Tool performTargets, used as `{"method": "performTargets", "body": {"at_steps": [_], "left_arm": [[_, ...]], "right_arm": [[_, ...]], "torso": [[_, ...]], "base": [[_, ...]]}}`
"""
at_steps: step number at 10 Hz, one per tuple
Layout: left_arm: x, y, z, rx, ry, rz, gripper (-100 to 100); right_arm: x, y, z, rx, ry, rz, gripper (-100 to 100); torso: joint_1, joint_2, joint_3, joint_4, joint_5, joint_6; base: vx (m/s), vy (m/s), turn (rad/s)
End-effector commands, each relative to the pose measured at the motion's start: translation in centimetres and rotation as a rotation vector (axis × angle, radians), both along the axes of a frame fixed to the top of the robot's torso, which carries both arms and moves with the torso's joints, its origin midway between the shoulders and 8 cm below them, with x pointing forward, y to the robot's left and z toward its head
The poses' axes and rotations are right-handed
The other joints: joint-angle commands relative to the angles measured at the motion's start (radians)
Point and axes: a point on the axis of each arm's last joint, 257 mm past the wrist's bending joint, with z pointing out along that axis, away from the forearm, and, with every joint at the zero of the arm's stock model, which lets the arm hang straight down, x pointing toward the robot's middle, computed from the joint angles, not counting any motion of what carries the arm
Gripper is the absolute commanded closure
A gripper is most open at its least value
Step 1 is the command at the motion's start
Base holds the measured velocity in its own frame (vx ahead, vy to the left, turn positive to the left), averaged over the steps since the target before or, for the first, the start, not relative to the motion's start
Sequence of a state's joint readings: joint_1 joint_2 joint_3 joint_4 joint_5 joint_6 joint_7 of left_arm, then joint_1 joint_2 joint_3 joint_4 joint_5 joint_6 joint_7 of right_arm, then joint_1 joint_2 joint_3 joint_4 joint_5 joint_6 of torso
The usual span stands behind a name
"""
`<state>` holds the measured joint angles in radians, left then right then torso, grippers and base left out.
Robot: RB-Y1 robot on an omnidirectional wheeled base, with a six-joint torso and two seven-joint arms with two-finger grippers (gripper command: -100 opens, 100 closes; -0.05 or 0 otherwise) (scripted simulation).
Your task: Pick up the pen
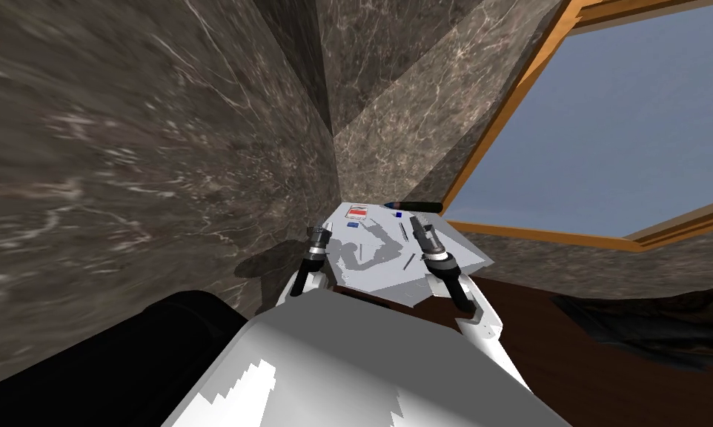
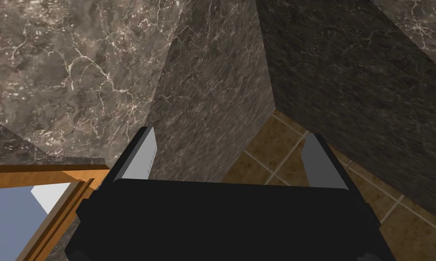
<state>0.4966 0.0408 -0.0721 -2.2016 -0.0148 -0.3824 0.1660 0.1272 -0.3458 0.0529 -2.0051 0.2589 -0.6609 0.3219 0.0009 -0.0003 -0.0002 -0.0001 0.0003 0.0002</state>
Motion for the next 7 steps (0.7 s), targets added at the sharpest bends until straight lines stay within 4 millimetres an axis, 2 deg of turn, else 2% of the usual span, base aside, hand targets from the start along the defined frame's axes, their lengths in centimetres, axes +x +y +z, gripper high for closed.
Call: {"method": "performTargets", "body": {"at_steps": [1, 3, 4, 5, 6, 7], "left_arm": [[0.0, 0.0, 0.0, 0.000, 0.000, 0.000, 0], [0.0, 0.0, 0.0, 0.000, 0.000, 0.000, 0], [0.0, 0.0, 0.0, 0.000, 0.000, 0.000, 0], [0.0, 0.0, 0.0, 0.000, 0.000, 0.000, 0], [0.0, 0.0, 0.0, 0.000, 0.000, 0.000, 0], [0.0, 0.0, 0.0, 0.000, 0.000, 0.000, 0]], "right_arm": [[0.6, 1.2, -0.6, -0.117, -0.046, -0.003, -100], [1.0, 1.6, 0.0, -0.123, -0.063, 0.000, -100], [1.4, 2.6, -0.9, -0.230, -0.107, -0.002, -100], [1.8, 2.8, -0.4, -0.235, -0.120, -0.001, -100], [2.0, 3.8, -1.2, -0.337, -0.168, 0.000, -100], [2.6, 4.0, -0.9, -0.350, -0.180, -0.004, -100]], "torso": [[0.000, 0.000, 0.000, 0.000, 0.000, 0.000], [0.000, 0.000, 0.000, 0.000, 0.000, 0.000], [0.000, 0.000, 0.000, 0.000, 0.000, 0.000], [0.000, 0.000, 0.000, 0.000, 0.000, 0.000], [0.000, 0.000, 0.000, 0.000, 0.000, 0.000], [0.000, 0.000, 0.000, 0.000, 0.000, 0.000]], "base": [[-0.004, 0.016, 0.074], [-0.002, 0.005, 0.016], [-0.004, 0.009, 0.077], [-0.005, 0.008, 0.049], [-0.009, 0.011, 0.080], [-0.009, 0.007, 0.044]]}}
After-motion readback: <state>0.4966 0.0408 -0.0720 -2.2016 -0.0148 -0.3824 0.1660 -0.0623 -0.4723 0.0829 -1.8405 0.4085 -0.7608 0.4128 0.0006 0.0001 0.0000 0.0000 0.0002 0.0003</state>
